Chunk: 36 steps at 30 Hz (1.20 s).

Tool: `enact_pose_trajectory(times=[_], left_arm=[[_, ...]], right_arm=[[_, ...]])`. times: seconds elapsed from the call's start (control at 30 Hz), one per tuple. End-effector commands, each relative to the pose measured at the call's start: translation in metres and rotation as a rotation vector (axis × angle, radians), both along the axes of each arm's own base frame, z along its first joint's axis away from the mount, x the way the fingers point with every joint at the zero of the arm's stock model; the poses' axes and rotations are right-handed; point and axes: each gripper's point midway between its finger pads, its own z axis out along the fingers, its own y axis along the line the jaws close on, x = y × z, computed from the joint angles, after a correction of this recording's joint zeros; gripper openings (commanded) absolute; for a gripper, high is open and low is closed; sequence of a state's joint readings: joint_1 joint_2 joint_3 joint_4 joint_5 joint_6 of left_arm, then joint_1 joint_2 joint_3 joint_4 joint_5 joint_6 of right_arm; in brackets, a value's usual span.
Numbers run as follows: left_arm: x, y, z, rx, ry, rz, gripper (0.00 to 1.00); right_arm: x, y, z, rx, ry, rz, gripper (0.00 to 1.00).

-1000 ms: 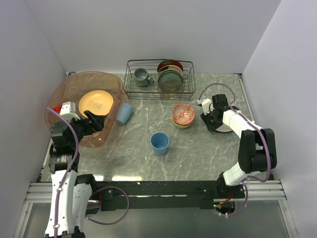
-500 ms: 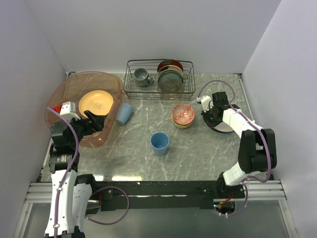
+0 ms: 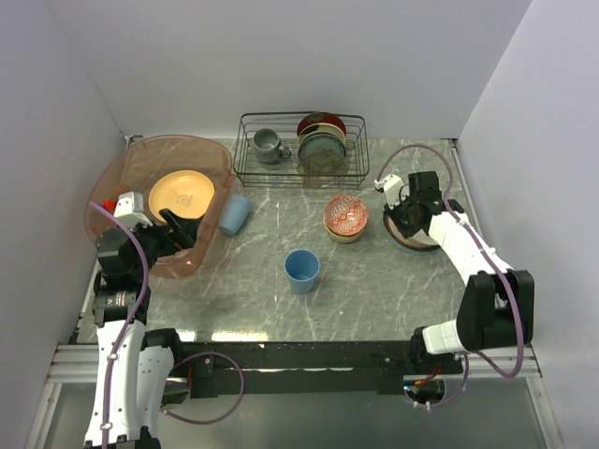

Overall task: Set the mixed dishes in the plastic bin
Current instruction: Pick up the plate at the center of the board.

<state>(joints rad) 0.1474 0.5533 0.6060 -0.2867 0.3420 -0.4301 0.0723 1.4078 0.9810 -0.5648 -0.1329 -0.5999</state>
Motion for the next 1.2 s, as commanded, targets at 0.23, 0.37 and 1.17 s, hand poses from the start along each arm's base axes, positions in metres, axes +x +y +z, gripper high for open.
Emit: enact_pose_trajectory(times=[0.23,0.37,1.17], left_arm=[[0.003,0.004,0.015,0.015,-0.021,0.021,0.99],[0.004,0.006,0.014,0.007,-0.013,0.035,0.99],[-0.036,-0.082,0.079,-0.414,0.025,-0.365,0.99]], right_arm=[[-0.005,0.000,0.052,-0.052,-0.199,0.125,0.00],[-0.016,0.007,0.071,-0.046,-0.275,0.215,0.00],[-0.112,0.070,0.127,0.065,-0.482,0.772,0.00]])
